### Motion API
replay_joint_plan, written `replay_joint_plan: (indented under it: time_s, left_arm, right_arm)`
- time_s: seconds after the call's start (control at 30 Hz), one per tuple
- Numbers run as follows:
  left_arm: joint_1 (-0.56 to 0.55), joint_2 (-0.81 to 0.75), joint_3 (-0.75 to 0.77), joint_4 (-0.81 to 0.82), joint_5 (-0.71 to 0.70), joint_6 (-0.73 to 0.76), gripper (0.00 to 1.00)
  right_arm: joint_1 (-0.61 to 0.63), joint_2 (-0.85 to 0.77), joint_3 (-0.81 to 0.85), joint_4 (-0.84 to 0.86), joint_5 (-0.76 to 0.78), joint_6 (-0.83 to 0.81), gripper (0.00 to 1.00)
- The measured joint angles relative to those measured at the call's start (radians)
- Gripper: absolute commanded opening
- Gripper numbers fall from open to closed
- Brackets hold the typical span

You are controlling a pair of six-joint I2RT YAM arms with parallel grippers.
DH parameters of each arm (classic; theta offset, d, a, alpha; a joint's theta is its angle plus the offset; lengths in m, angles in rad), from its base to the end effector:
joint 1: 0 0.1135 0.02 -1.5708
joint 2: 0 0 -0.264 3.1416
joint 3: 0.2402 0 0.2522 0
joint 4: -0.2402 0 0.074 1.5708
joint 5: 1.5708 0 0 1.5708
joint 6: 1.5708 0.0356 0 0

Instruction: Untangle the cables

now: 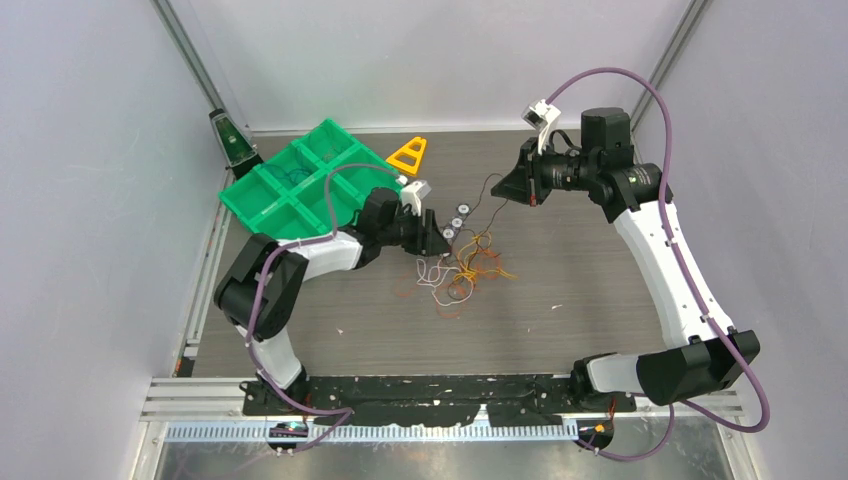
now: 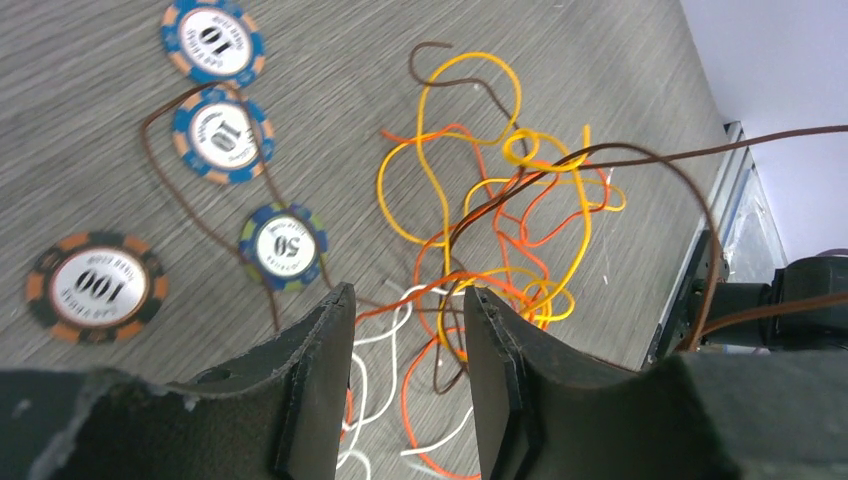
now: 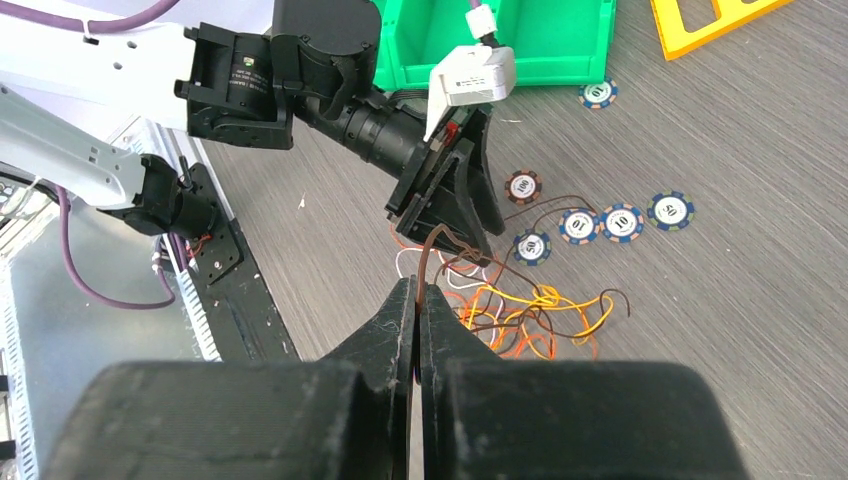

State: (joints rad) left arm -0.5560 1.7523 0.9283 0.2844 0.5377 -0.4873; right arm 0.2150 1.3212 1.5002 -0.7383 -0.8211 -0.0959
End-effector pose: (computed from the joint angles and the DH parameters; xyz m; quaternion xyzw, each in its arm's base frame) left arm 0.3028 -0.2096 0.1804 0.1597 0.8337 -0.4372 0.2970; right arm 0.2567 0.0827 0.4198 -0.3152 0.7625 0.3750 0.4226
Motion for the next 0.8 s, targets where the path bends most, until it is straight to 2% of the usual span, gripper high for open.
replay_joint_plan:
  time_s: [0.23,0.37,0.47,0.63,0.77,0.8]
  left_arm:
    - [-0.027,0.065,0.060,0.017,0.023,-0.001,0.46]
    - [-0.027,0.085,0.060,0.003,0.035,0.012,0.55]
    - [-0.027,0.097,0.072,-0.023,0.041,0.032,0.54]
    - [-0.029,0.116,0.090,-0.044,0.061,0.070,0.31]
    - [-0.039,0.131,0.122,-0.073,0.082,0.114,0.01]
    - [-0.041,0.132,0.134,-0.085,0.089,0.126,0.00]
  right_arm:
    - [-0.002,-0.002,0.000,-0.013,0.000,-0.005,0.05]
    - [-0.011,-0.002,0.000,-0.027,0.000,-0.007,0.05]
    - [-0.022,-0.002,0.000,-0.035,0.000,-0.008,0.05]
    - [-0.034,-0.001,0.000,-0.051,0.000,-0.017,0.05]
    - [-0.036,0.004,-0.001,-0.062,0.000,-0.037,0.05]
    - [-0.038,0.006,-0.002,-0.065,0.000,-0.050,0.05]
